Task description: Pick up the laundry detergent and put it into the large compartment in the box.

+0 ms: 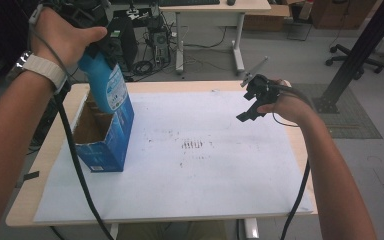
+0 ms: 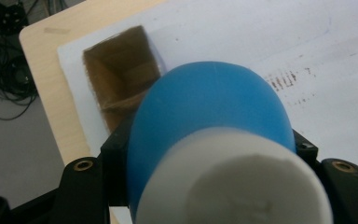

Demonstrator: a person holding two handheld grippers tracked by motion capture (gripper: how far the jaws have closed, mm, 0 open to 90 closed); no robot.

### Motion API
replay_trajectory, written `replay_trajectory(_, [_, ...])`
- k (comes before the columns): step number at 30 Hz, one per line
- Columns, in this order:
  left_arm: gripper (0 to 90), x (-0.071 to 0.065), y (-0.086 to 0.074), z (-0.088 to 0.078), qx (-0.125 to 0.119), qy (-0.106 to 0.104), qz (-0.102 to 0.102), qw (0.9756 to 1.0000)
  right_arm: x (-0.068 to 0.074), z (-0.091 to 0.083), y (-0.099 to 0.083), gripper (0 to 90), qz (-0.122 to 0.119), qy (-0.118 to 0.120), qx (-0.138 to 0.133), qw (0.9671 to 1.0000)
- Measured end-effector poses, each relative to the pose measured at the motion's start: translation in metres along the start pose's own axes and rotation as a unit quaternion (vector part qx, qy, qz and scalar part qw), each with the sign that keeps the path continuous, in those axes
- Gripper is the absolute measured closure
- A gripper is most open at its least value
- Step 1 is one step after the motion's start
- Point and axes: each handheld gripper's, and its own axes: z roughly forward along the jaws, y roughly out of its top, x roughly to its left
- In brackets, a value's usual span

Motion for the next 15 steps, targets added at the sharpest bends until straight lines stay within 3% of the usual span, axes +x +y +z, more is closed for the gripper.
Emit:
replay_trajectory(5, [37.9,0.012,-0.002,-0.002,-0.002,0.002,-0.03,0.9995,0.0,0.0,0.0,9.1,0.001,0.001,0.001,1.0])
replay_trajectory(15, [37.9,0.034,-0.008,0.0,-0.002,0.017,-0.07,0.9974,0.0,0.0,0.0,9.1,0.0,-0.001,0.001,1.0])
